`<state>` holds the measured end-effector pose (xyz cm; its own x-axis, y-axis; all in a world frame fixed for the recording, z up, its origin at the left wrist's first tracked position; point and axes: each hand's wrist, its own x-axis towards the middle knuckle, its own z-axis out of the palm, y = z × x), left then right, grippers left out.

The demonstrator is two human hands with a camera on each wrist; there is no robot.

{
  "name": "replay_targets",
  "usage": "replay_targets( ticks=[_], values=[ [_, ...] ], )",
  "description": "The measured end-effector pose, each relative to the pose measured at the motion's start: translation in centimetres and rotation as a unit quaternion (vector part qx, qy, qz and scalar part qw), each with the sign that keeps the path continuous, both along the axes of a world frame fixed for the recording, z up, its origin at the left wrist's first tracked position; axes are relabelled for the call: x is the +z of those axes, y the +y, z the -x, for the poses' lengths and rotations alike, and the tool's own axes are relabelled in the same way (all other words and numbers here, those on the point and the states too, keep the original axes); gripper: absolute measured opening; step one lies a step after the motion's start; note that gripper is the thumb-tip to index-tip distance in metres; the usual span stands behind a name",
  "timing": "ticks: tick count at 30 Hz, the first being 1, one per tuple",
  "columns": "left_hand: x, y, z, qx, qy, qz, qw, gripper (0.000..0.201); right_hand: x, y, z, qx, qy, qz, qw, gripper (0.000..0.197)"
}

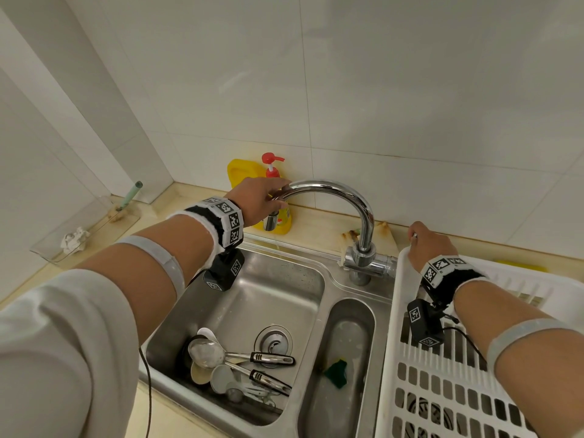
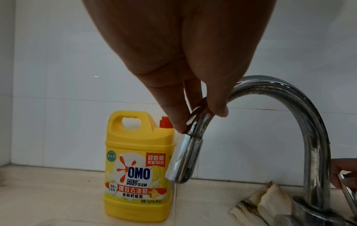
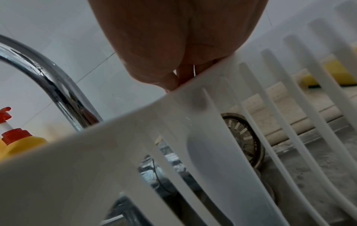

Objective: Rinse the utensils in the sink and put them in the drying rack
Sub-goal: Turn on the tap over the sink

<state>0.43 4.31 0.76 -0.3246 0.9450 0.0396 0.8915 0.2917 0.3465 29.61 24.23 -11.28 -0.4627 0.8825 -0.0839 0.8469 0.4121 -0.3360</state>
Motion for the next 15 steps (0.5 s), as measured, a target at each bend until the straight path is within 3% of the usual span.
replay_targets(
  ticks=[15],
  values=[
    [-0.02, -0.05, -0.15, 0.000, 0.002, -0.004, 1.000, 0.031, 0.18, -0.18, -0.08, 0.001, 0.010, 0.003, 1.000, 0.016]
  ],
)
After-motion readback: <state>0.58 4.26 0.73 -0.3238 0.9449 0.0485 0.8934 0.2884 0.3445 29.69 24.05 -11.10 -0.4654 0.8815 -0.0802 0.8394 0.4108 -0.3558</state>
